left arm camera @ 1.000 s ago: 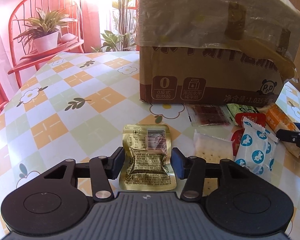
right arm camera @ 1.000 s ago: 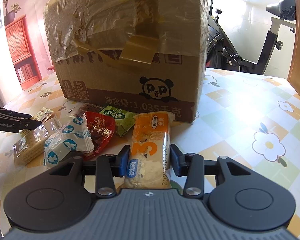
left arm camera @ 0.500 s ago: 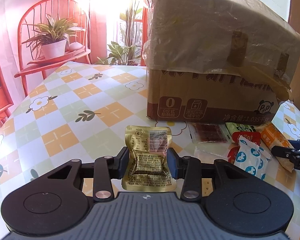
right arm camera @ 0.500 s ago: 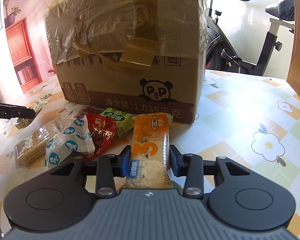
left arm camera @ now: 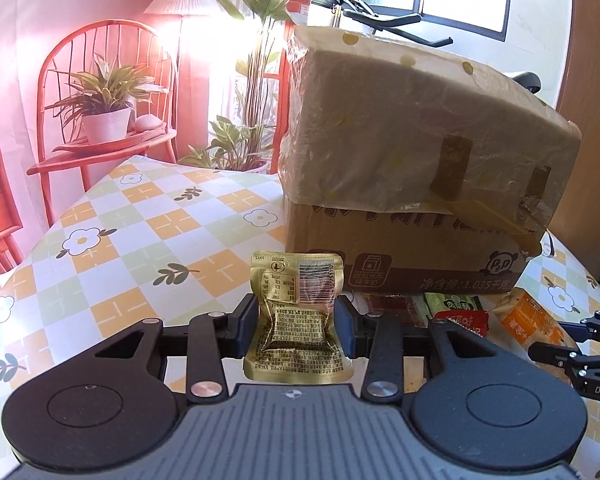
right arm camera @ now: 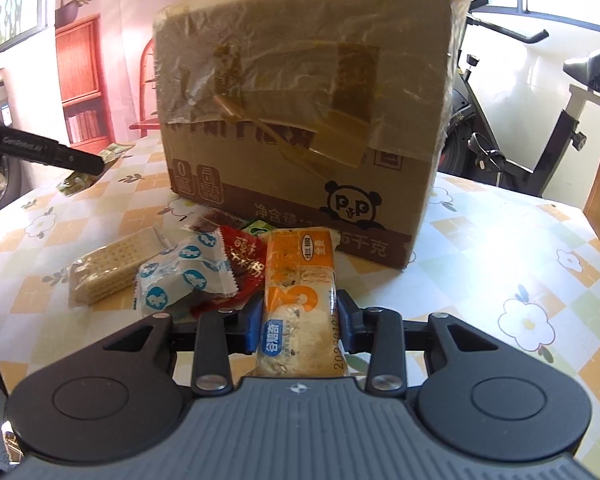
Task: Organize snacks
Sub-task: 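Close the left tool on the gold foil packet while the right tool holds the bread packet, then lift both packets over the box and open both tools to drop them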
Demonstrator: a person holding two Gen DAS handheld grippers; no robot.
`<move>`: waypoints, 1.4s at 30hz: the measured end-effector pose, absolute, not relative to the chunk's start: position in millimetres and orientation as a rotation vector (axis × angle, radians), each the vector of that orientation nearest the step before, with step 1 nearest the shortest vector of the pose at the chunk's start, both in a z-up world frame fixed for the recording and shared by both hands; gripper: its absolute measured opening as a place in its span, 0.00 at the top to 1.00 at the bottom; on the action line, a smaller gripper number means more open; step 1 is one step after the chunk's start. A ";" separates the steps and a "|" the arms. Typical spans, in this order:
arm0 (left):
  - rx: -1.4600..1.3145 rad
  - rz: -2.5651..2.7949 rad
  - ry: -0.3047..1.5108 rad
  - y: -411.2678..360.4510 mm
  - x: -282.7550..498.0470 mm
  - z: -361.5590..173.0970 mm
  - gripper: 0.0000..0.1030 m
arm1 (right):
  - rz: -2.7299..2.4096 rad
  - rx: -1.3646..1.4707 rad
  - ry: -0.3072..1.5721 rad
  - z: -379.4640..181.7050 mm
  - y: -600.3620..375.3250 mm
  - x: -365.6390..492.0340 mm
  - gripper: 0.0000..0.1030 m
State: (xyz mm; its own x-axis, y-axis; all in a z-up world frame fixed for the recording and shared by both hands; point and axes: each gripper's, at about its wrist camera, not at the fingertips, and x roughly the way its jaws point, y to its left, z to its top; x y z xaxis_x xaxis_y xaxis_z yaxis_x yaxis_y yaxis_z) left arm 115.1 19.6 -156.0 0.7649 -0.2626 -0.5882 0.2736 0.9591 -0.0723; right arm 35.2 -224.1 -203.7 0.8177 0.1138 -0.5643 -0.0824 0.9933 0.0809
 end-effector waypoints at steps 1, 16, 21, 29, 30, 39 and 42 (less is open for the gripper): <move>0.016 -0.294 0.634 19.4 114.4 -154.8 0.58 | 0.118 0.050 0.600 -200.9 -222.4 33.3 0.63; -0.003 -0.374 0.397 1.4 123.9 -61.8 0.58 | 0.247 0.035 0.327 -85.7 -206.6 51.7 0.63; 0.001 -0.407 0.335 -15.2 148.4 -27.2 0.58 | 0.227 0.056 0.283 -40.9 -222.1 80.6 0.63; 0.028 -0.417 0.318 -58.7 220.2 6.1 0.57 | 0.119 0.033 0.396 -13.3 -247.8 182.5 0.63; 0.034 -0.418 0.325 -63.6 228.7 6.6 0.57 | 0.105 0.033 0.407 -13.8 -249.9 194.1 0.63; 0.130 -0.404 0.414 -87.5 276.2 -7.1 0.46 | 0.032 0.049 0.489 -29.3 -258.2 239.1 0.60; 0.139 -0.392 0.422 -83.0 276.2 -7.9 0.31 | 0.023 0.052 0.469 -28.1 -258.1 230.2 0.40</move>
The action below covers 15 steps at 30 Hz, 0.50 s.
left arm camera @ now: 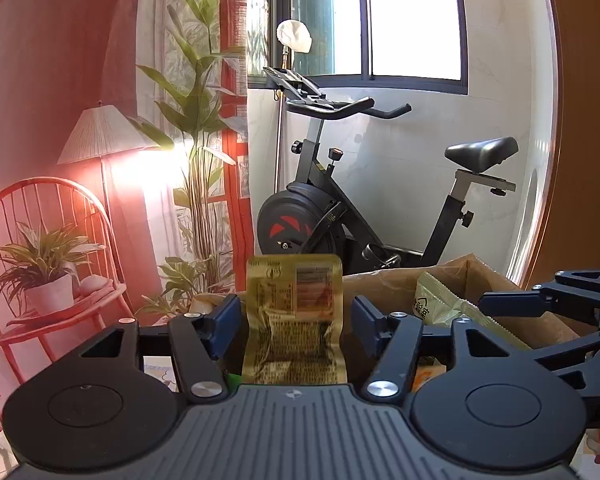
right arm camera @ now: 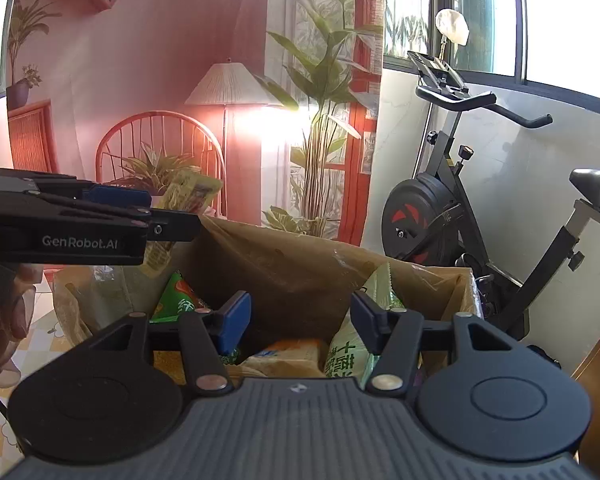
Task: Organize snacks
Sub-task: 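Lift both packets over the box and open both tools to drop them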
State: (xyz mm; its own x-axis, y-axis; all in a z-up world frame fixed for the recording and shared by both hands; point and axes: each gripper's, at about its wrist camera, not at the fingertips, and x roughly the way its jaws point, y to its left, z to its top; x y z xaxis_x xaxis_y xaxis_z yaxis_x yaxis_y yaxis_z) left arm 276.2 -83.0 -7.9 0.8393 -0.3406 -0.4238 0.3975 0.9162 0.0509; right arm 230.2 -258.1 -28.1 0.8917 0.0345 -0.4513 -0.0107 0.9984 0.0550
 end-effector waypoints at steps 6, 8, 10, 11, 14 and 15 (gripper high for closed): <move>0.119 -0.382 0.424 -68.6 252.4 -5.6 0.29 | 0.057 0.056 0.426 -25.2 -256.4 201.7 0.40; 0.132 -0.388 0.411 -66.0 238.4 -4.3 0.29 | 0.069 0.057 0.415 -25.4 -253.8 192.7 0.40; 0.137 -0.391 0.403 -61.0 227.5 -3.0 0.29 | 0.082 0.058 0.405 -25.3 -250.2 182.9 0.40; 0.131 -0.392 0.401 -56.9 220.6 -1.9 0.29 | 0.089 0.060 0.401 -25.2 -248.1 178.0 0.40; 0.104 -0.380 0.399 -43.1 205.2 0.8 0.29 | 0.107 0.067 0.390 -26.7 -243.2 159.7 0.40; 0.094 -0.373 0.397 -37.8 200.2 1.1 0.29 | 0.109 0.069 0.388 -28.1 -241.9 152.3 0.40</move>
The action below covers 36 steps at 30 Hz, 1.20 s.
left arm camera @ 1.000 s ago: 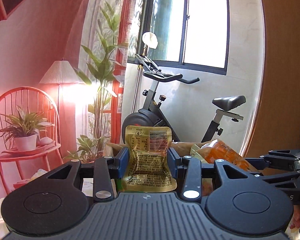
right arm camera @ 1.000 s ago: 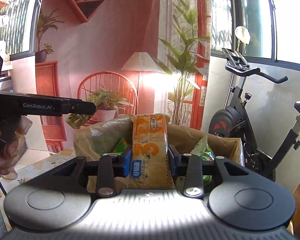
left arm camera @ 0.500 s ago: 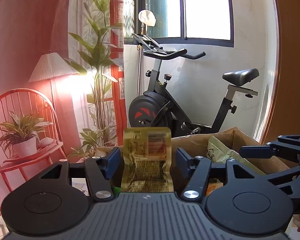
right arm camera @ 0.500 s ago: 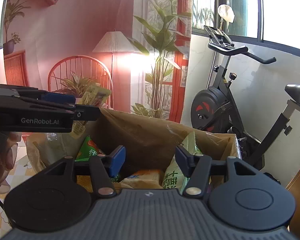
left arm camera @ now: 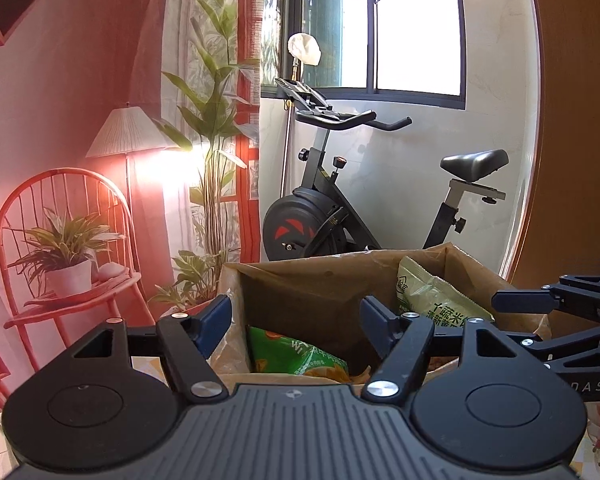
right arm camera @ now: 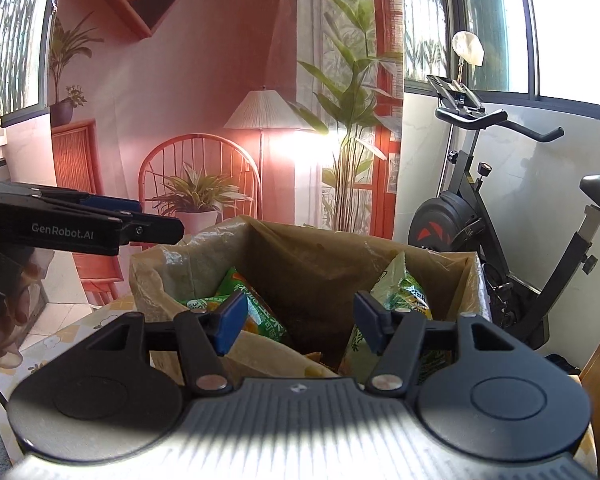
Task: Organize snacks
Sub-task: 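Lift both packets over the box and open both tools to drop them, then move both tools back from the box toward the snacks on the table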
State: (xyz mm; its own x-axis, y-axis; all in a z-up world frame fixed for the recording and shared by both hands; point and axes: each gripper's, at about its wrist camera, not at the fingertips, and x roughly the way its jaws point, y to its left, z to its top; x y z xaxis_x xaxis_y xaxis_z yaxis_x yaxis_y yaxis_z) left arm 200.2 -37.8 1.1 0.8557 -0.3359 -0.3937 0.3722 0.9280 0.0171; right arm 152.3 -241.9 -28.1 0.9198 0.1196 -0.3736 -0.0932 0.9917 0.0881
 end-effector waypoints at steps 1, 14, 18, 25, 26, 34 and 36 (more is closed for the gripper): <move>0.085 -0.366 0.397 -32.9 195.4 0.9 0.29 | 0.111 0.071 0.387 -29.4 -241.2 146.6 0.40; 0.014 -0.294 0.463 19.8 140.6 -50.3 0.29 | 0.181 0.081 0.410 -64.1 -229.5 84.7 0.40; -0.034 -0.263 0.520 28.8 135.3 -72.2 0.29 | 0.216 0.082 0.436 -81.7 -221.5 74.9 0.40; -0.054 -0.231 0.594 36.3 129.0 -102.5 0.30 | 0.226 0.078 0.493 -114.4 -214.4 69.4 0.40; -0.056 -0.225 0.602 37.7 128.6 -105.8 0.30 | 0.223 0.080 0.499 -118.0 -214.6 69.6 0.40; -0.058 -0.209 0.632 40.2 128.0 -121.7 0.30 | 0.215 0.088 0.550 -151.7 -221.0 74.8 0.40; -0.061 -0.209 0.650 38.6 127.7 -127.0 0.30 | 0.204 0.092 0.555 -158.7 -223.0 74.7 0.40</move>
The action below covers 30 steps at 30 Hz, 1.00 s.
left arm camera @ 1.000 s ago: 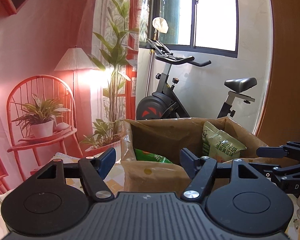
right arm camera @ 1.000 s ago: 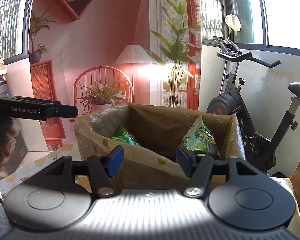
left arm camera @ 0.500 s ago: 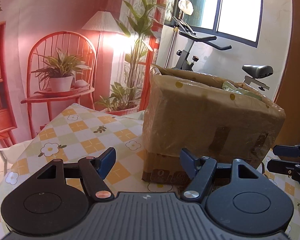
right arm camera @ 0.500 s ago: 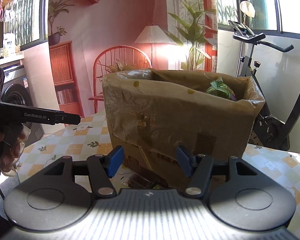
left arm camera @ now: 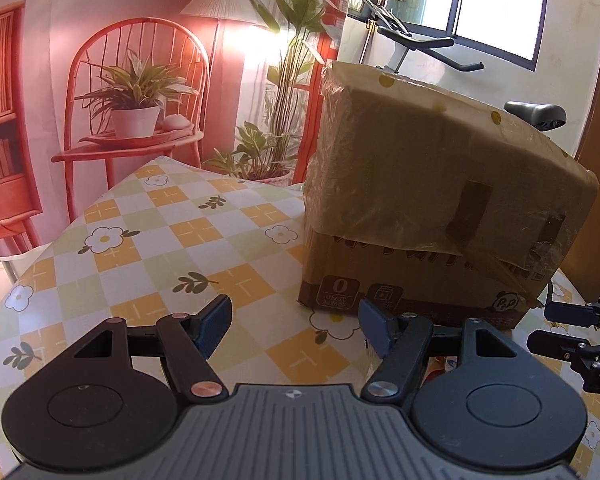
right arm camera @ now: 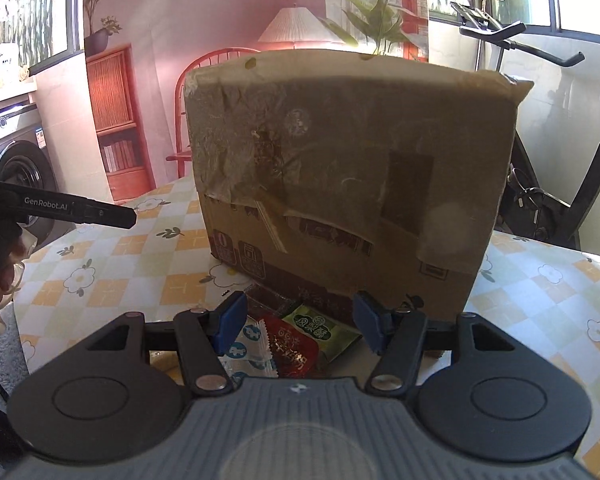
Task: Organize snacks
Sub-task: 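Move both tools back from the box toward the snacks on the table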
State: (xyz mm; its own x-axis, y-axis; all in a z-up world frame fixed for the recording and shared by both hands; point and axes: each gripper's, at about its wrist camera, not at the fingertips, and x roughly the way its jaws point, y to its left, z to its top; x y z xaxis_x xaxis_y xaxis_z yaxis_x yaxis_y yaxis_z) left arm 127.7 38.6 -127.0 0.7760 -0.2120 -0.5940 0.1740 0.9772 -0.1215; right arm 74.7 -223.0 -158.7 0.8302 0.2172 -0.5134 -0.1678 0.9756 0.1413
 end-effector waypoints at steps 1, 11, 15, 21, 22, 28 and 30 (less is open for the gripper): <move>-0.064 -0.210 0.656 38.6 127.4 -128.7 0.30 | 0.200 0.099 0.560 -162.4 -224.6 74.3 0.40; -0.041 -0.233 0.676 25.0 118.5 -139.6 0.31 | 0.174 0.121 0.616 -191.7 -231.8 73.7 0.40; -0.029 -0.252 0.694 18.9 119.7 -146.0 0.31 | 0.160 0.133 0.632 -194.7 -230.1 85.4 0.40; -0.018 -0.269 0.713 14.1 118.8 -154.6 0.31 | 0.123 0.111 0.681 -201.0 -231.9 109.7 0.41; -0.015 -0.273 0.716 13.0 118.1 -156.4 0.31 | 0.117 0.102 0.685 -201.5 -231.0 110.4 0.41; -0.006 -0.296 0.739 8.7 116.1 -166.1 0.31 | 0.163 -0.023 0.704 -206.6 -202.9 98.8 0.45; -0.002 -0.301 0.742 9.0 115.3 -167.6 0.31 | 0.194 -0.020 0.713 -208.6 -195.4 94.8 0.45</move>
